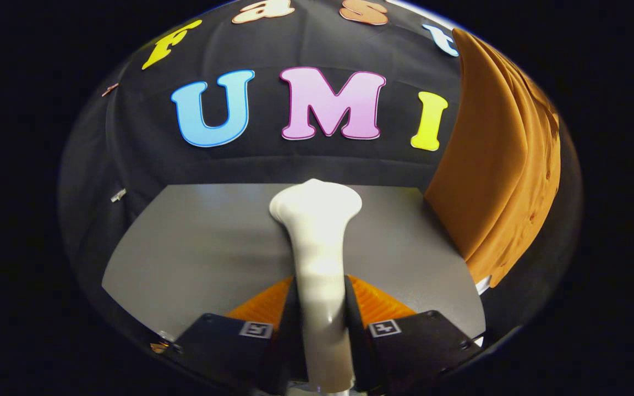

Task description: Iron the clothes twice with a garment steamer, once on the left side and once on the right side.

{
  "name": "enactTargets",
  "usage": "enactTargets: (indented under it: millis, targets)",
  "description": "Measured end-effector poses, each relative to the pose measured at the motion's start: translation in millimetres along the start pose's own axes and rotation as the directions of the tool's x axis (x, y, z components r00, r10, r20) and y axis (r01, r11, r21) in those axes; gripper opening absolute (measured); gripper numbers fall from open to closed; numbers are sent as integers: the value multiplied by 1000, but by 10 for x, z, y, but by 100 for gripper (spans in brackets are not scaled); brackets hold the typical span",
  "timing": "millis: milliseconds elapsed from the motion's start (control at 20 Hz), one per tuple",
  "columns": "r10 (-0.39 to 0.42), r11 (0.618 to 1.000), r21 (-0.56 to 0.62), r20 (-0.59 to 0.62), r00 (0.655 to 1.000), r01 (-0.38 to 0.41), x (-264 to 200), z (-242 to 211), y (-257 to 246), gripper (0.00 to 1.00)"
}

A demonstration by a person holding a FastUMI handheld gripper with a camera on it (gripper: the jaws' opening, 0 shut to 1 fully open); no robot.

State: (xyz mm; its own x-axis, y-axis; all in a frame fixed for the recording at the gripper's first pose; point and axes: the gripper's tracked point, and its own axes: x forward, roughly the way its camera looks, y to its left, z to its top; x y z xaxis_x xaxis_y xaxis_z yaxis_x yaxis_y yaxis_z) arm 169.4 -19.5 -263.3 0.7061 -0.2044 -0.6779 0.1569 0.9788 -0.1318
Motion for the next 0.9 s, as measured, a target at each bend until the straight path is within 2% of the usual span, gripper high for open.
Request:
enactTargets:
  millis: [50, 150, 400, 700, 900]
  targets:
    - [5, 1000, -12, -2, 1000, -5, -30, 14, -7, 47]
    - [12, 999, -53, -5, 1000, -13, -97, 38, 15, 41]
    - [56, 996, -70, 42, 998, -53, -207, 97, 60, 41]
    - [117, 993, -33, 170, 979, -113, -642, 300, 27, 41]
    - [112, 994, -26, 229, 967, -109, -951, 353, -68, 41]
